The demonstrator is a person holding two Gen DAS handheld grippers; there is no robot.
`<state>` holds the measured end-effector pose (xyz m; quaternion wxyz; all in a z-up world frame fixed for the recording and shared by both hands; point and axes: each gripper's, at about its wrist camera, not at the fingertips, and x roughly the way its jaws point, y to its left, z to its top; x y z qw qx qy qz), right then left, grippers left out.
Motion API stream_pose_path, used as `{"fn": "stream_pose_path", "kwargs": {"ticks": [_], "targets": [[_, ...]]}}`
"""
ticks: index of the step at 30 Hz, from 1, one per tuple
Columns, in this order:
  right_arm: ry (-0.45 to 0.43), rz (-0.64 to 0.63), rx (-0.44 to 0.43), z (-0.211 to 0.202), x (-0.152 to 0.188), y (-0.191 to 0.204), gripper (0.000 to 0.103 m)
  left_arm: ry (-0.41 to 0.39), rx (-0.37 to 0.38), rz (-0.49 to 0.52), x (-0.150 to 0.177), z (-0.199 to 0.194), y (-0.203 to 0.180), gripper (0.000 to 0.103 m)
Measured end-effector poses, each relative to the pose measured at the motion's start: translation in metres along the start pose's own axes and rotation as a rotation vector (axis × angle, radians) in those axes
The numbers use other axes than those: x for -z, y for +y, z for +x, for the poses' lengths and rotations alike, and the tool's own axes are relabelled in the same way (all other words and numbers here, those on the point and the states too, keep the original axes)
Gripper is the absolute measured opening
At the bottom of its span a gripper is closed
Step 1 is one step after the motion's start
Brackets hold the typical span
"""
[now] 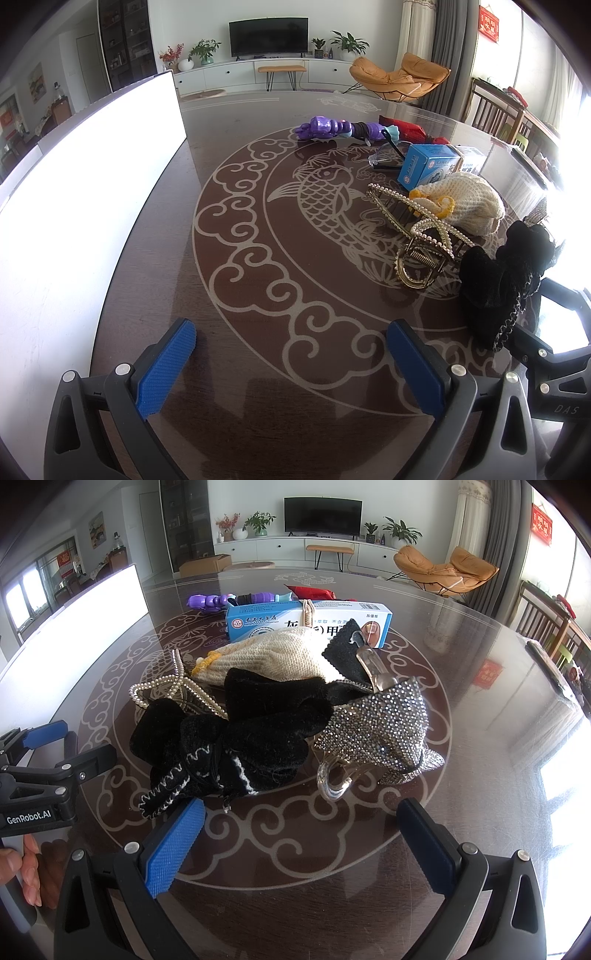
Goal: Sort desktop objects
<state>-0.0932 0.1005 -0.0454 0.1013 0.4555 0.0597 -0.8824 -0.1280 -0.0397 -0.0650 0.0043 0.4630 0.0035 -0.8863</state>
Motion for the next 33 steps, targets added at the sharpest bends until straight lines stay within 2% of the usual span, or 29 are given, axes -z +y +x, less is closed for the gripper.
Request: {"fn": "stream_pose_path", "kwargs": {"ticks": [15,17,18,20,21,22,24,27,30,33], "targets": [[0.0,0.001,0.001,-0.001,-0.001,0.0,0.103,0.001,0.0,-0.002,0.0,0.0,0.0,0.103],[0.0,-0.005,-0.003,-0.001,-0.001,0.001,0.103,0.03,0.013,0.002,-0.002,-0.001,0.0,0.103],[0.002,-0.019,-0.013,-0.002,0.0,0.001,0.103,0.047,0.049,-0.015,-0.006,-0.002,0.0,0.103],[-0.001,-0.062,-0.045,-0.005,0.008,-0.001,0.103,0.027,0.211,-0.118,-0.019,-0.009,0.004,0.103],[-0.001,-0.072,-0.053,-0.008,0.011,-0.003,0.103,0.002,0.257,-0.17,-0.027,-0.013,0.004,0.103],[-0.001,-0.072,-0.053,-0.01,0.016,-0.004,0.103,-0.021,0.271,-0.201,-0.037,-0.016,0.001,0.103],[-0.001,-0.068,-0.046,-0.012,0.019,-0.005,0.103,-0.04,0.238,-0.194,-0.059,-0.015,-0.016,0.103],[-0.001,-0.067,-0.045,-0.012,0.021,-0.006,0.103,0.042,0.147,-0.111,-0.081,0.012,-0.048,0.103],[-0.001,-0.067,-0.045,-0.012,0.021,-0.006,0.103,0.107,0.038,-0.042,-0.08,0.036,-0.064,0.103],[-0.001,-0.067,-0.045,-0.012,0.021,-0.006,0.103,0.105,0.073,-0.043,-0.07,0.035,-0.049,0.103]]}}
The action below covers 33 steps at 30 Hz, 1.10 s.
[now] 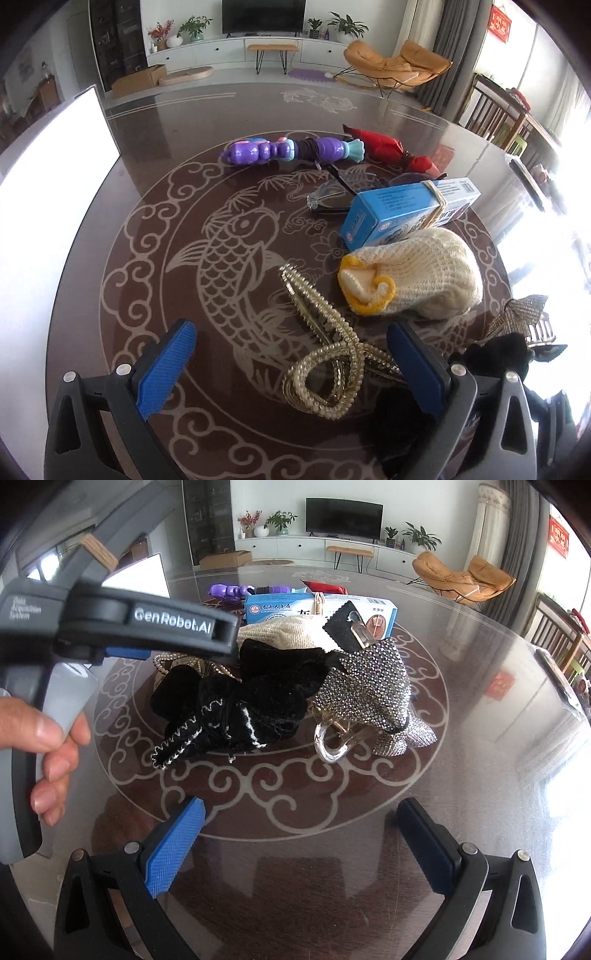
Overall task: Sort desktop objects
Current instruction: 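Grasp gold pearl chain with left tool while right tool grasps black plush pouch, then lift and carry both held items over the white bin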
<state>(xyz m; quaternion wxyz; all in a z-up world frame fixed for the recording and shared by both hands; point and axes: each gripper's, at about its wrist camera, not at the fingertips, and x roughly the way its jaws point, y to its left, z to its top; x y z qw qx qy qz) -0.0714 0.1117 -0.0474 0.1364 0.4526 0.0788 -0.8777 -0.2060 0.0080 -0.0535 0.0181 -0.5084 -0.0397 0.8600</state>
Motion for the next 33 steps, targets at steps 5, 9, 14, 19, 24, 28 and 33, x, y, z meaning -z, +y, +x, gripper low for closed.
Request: {"fn": "stream_pose_path", "kwargs": {"ticks": [5,9,14,19,24,28,33], "targets": [[0.0,0.0,0.0,0.0,0.0,0.0,0.103,-0.003,0.046,0.015,0.022,-0.013,0.046,0.103],[0.0,0.0,0.0,0.0,0.0,0.0,0.103,-0.018,0.145,-0.026,0.023,-0.016,0.062,0.103],[0.0,0.0,0.0,0.0,0.0,0.0,0.103,-0.021,0.143,0.048,0.014,-0.008,0.031,0.091],[0.0,0.001,0.0,0.0,0.0,0.0,0.103,-0.056,0.1,0.109,0.026,-0.015,0.021,0.049],[0.05,0.023,-0.098,-0.01,0.005,-0.009,0.099,-0.12,0.138,0.024,0.052,-0.053,0.053,0.044],[0.016,0.166,-0.319,-0.035,0.006,-0.007,0.096,-0.164,0.135,0.006,0.073,-0.085,0.067,0.044],[0.07,0.169,-0.315,0.001,-0.04,0.034,0.077,-0.211,0.156,-0.043,0.088,-0.135,0.084,0.044]]}}
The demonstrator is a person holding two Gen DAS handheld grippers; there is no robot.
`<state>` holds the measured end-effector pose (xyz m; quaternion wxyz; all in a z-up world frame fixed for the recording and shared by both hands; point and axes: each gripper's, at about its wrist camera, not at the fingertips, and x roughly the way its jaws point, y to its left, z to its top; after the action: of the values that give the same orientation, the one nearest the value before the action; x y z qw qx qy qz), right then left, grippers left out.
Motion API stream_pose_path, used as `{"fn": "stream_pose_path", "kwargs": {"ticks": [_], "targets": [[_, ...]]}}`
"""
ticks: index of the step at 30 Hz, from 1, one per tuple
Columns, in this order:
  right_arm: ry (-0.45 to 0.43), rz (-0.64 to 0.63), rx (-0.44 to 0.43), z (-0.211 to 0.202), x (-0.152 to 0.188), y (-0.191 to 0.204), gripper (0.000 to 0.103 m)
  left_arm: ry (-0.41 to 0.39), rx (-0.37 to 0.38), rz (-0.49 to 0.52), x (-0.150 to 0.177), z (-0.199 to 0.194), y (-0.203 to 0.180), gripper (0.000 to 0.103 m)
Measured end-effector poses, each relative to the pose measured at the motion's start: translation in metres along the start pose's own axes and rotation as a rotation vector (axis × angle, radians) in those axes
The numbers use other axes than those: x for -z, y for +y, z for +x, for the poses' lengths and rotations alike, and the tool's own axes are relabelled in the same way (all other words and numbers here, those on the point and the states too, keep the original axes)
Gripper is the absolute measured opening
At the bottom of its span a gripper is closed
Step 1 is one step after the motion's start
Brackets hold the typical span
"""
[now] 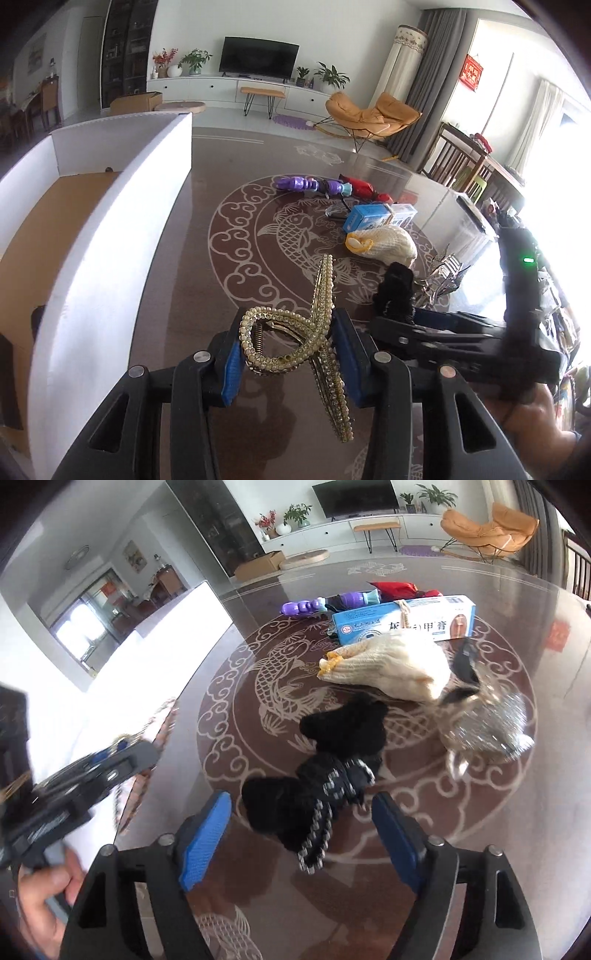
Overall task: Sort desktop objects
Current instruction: 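Lift and carry both held items over the white bin, then open left tool dropping gold chain while right tool releases black pouch into bin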
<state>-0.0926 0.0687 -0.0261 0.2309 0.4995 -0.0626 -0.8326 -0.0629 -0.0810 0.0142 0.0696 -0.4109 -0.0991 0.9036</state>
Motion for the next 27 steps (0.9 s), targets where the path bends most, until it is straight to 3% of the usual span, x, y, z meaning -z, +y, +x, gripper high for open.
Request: {"fn": "stream_pose_path", "kwargs": {"ticks": [2,4,8,11,14,17,22,27], "targets": [[0.043,-0.003,0.048,0.022,-0.011,0.01,0.071,-0.035,0.002,-0.02,-0.002,-0.027,0.009,0.044],[0.056,-0.076,0.122,0.032,-0.019,0.025,0.033,-0.065,0.008,-0.045,-0.005,-0.054,0.025,0.044],[0.043,-0.148,0.123,0.022,-0.017,0.04,0.033,-0.09,-0.021,-0.084,-0.01,-0.096,0.07,0.044],[0.006,-0.163,0.054,-0.013,-0.021,0.052,0.033,-0.103,-0.09,-0.126,-0.013,-0.12,0.117,0.044],[-0.058,-0.228,-0.066,-0.059,-0.034,0.098,0.033,-0.099,-0.175,-0.186,-0.017,-0.134,0.168,0.044],[-0.069,-0.357,-0.177,-0.073,-0.044,0.175,0.033,-0.068,-0.255,-0.243,-0.019,-0.137,0.218,0.044],[0.0,-0.559,-0.322,-0.051,-0.017,0.304,0.034,0.04,-0.36,-0.298,-0.007,-0.124,0.279,0.044],[0.128,-0.648,-0.344,0.015,0.013,0.368,0.037,0.139,-0.421,-0.347,0.013,-0.115,0.313,0.044]]}}
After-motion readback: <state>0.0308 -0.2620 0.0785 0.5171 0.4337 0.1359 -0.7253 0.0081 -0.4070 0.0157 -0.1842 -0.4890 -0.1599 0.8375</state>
